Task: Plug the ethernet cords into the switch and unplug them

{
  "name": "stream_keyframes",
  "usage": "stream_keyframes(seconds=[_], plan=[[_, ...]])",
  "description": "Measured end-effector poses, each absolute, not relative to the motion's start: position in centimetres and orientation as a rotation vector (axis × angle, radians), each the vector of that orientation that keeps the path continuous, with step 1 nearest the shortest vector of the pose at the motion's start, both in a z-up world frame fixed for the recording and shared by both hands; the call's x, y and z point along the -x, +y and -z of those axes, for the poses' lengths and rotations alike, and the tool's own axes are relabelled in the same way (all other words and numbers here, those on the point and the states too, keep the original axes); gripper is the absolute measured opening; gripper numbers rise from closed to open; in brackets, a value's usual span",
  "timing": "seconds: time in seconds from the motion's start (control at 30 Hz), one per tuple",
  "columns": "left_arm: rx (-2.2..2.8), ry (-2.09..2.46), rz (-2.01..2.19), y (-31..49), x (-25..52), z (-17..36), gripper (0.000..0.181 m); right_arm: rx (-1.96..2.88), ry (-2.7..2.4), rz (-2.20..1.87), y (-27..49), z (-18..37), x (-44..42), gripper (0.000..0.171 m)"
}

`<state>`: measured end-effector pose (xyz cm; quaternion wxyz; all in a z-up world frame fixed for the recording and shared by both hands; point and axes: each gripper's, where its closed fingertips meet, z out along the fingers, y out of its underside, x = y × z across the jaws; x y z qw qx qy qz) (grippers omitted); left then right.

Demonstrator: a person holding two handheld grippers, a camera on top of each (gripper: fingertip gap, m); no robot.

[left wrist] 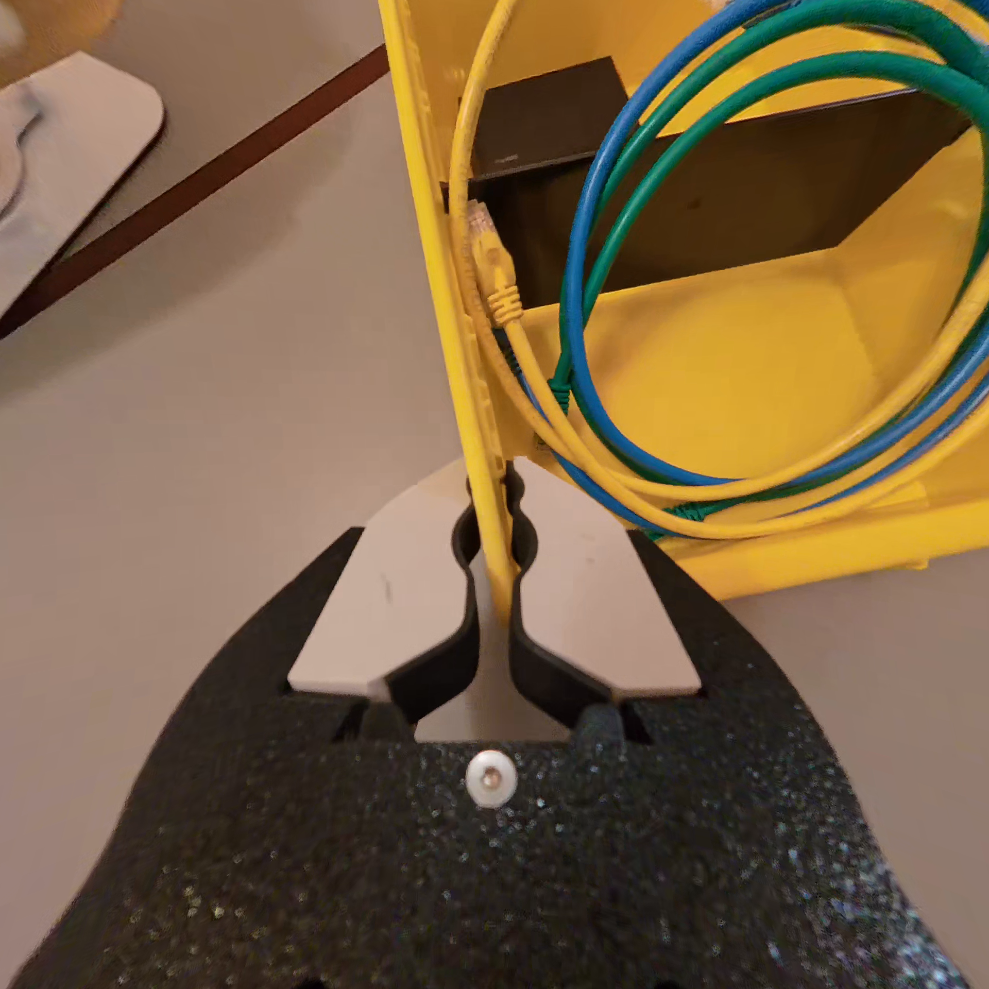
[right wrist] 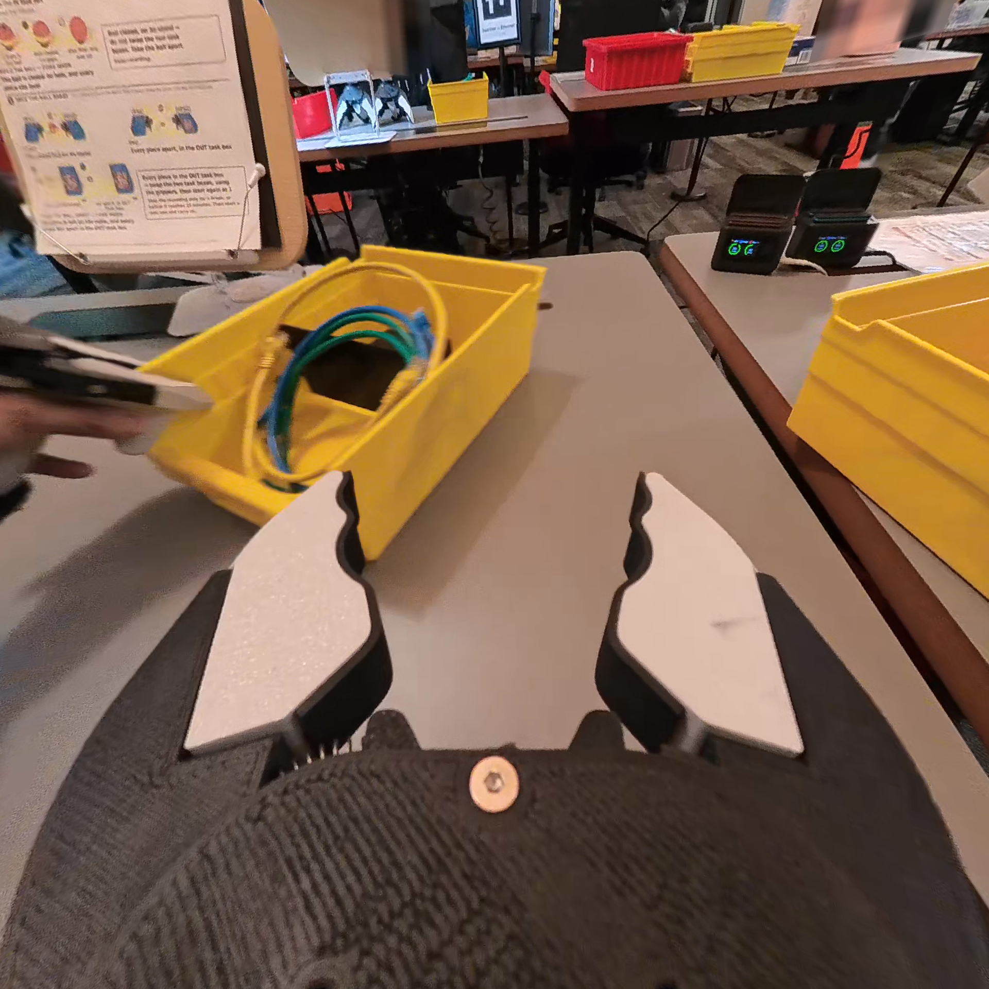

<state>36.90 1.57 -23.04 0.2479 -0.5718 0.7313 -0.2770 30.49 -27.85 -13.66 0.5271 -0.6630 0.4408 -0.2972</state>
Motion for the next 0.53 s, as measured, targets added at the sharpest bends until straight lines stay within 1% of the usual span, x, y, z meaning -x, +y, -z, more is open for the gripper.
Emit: stream_keyframes(seconds=[0.07,0.13,0.3,0.4,0.53], plan=[[1.522,2.012,0.79,4.4,-33.9,23.0,0.006,1.608,1.048,0.716,-27.4,13.8,-30.3,0.098],[1.48,2.025,0.786,7.5,-30.0,23.0,0.006,1.616,1.058,0.729,-27.0,13.9,-30.3,0.103],[1.488,2.037,0.785,15.9,-16.6,22.8,0.005,1.625,0.973,0.65,-22.1,13.1,-29.0,0.106],[1.555,2.046,0.768,20.9,-7.5,22.4,0.005,1.661,0.853,0.522,-15.5,13.0,-27.3,0.106],[1.679,2.01,0.659,27.6,2.7,21.8,0.004,1.639,0.738,0.341,-2.7,12.4,-25.5,0.107]])
